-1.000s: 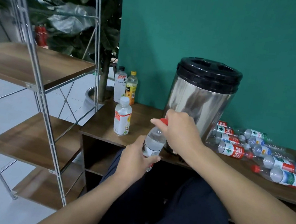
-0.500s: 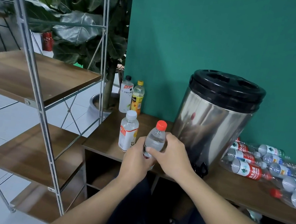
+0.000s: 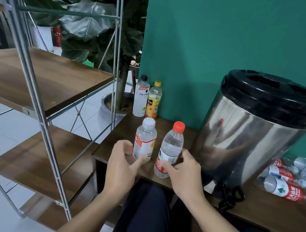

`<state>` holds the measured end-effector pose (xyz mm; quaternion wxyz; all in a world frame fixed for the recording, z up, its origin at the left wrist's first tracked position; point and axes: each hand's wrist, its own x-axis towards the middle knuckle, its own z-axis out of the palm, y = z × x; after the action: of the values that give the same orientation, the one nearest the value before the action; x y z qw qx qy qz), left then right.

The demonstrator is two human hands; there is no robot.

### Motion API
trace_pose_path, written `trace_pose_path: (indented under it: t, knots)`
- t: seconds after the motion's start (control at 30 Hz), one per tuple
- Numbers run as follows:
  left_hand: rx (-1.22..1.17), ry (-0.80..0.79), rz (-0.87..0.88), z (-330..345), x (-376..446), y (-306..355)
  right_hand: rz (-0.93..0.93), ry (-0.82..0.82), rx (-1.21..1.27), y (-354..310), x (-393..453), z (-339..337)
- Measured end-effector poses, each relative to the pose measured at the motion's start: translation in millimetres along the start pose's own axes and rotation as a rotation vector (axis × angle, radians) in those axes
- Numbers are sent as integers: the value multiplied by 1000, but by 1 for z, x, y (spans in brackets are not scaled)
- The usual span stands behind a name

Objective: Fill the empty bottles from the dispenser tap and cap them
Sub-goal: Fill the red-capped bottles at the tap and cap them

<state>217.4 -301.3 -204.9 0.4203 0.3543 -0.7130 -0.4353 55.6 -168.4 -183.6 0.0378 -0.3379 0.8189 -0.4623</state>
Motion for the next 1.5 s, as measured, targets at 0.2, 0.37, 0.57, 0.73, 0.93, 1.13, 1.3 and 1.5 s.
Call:
trace_pose_path:
  t: [0.2, 0.37, 0.57, 0.73, 0.93, 1.13, 1.3, 1.5]
  knots:
    - [87, -140, -20, 4, 38, -15, 8, 42, -32, 7, 7, 26]
    - [54, -169, -26, 22, 60, -14, 16, 103, -12, 9, 23, 41]
    - [58, -156, -61, 56, 100, -18, 24, 181, -28, 8, 61, 58]
    - [68, -159, -54, 86, 138, -23, 34, 238, -43, 13, 104, 68]
    - [66, -160, -47, 120, 177, -27, 104, 289, -53, 16, 147, 80]
    - [12, -127, -117, 145, 202, -27, 227, 379, 43, 19, 183, 95]
    - [-74, -149, -96, 156, 210, -30, 289, 432, 139, 22, 205, 106]
    - [-138, -221, -92, 163, 209, -31, 330, 407, 226, 24, 211, 104]
